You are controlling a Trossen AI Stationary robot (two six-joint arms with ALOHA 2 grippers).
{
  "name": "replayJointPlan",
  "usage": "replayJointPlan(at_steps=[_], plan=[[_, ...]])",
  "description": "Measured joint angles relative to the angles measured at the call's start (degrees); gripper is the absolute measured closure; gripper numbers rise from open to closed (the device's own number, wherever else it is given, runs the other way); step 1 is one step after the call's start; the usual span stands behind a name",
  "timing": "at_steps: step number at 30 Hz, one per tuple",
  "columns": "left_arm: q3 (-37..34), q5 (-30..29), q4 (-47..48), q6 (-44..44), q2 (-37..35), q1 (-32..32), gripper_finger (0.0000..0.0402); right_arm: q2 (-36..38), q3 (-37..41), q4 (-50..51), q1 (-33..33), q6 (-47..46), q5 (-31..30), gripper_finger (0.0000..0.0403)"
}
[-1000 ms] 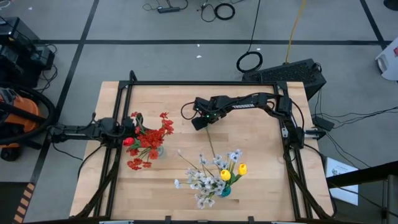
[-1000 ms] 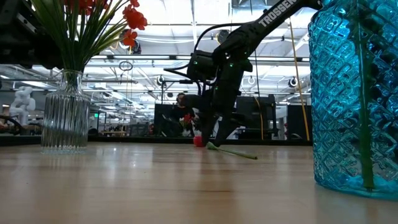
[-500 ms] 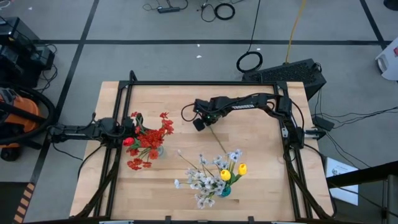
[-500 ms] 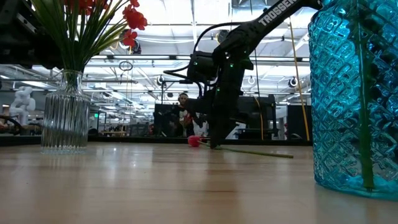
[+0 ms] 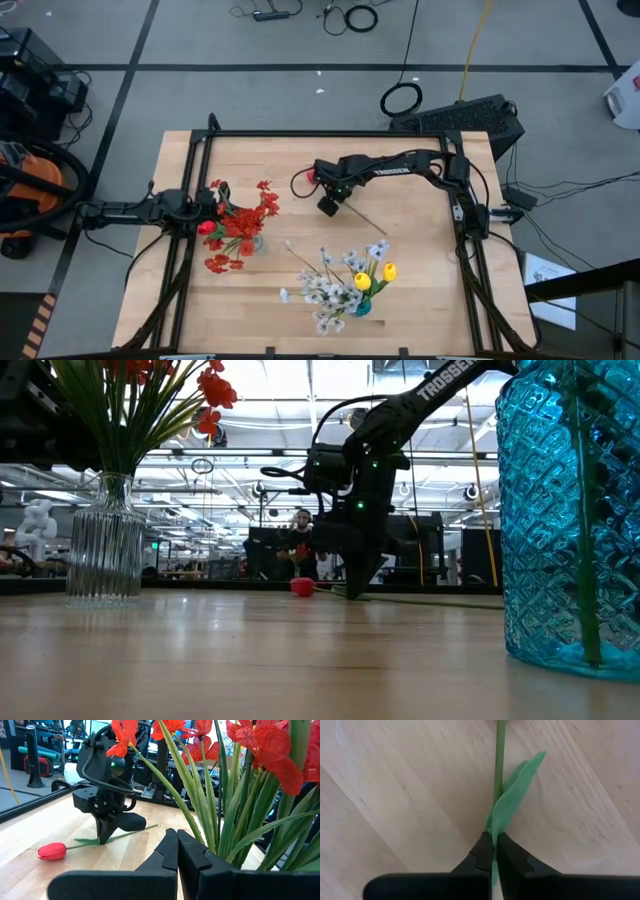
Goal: Sort flowers into vase by color
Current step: Put the red tulip into the transparent vase
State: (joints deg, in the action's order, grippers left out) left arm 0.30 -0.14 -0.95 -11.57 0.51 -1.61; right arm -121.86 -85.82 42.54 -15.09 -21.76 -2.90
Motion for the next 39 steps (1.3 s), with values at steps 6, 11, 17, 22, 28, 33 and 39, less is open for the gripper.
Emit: replayJointPlan(at_steps=[6, 11, 17, 22, 28, 33, 39], plan=[[0.0, 0.0, 0.0, 0.0, 0.0, 0.0, 0.0402, 4.0, 0.4, -6.1, 1.7, -2.2, 0.8, 0.0402], [0.0, 0.0, -0.1, 0.0, 0.0, 0.0, 0.0402, 10.2, 1.9, -12.1, 3.9, 1.0, -2.2, 0.0402], [0.0, 0.0, -0.1, 0.0, 0.0, 0.0, 0.0402, 17.3, 11.5, -22.8, 5.6, -0.3, -3.2, 0.0403], [0.0, 0.0, -0.1, 0.0, 0.0, 0.0, 0.0402, 25.6, 26.1, -46.0, 7.1, -3.4, -3.1, 0.0403], [0.0, -0.1, -0.1, 0.0, 0.1, 0.0, 0.0402, 32.8, 42.6, -84.9, 9.0, 1.0, -3.1, 0.0403], [0.0, -0.1, -0.1, 0.0, 0.1, 0.0, 0.0402, 31.1, 46.1, -106.4, 11.4, 7.2, -2.8, 0.0403], [0.0, -0.1, -0.1, 0.0, 0.3, 0.0, 0.0402, 26.6, 43.9, -116.2, 14.7, 14.7, 0.7, 0.0402]])
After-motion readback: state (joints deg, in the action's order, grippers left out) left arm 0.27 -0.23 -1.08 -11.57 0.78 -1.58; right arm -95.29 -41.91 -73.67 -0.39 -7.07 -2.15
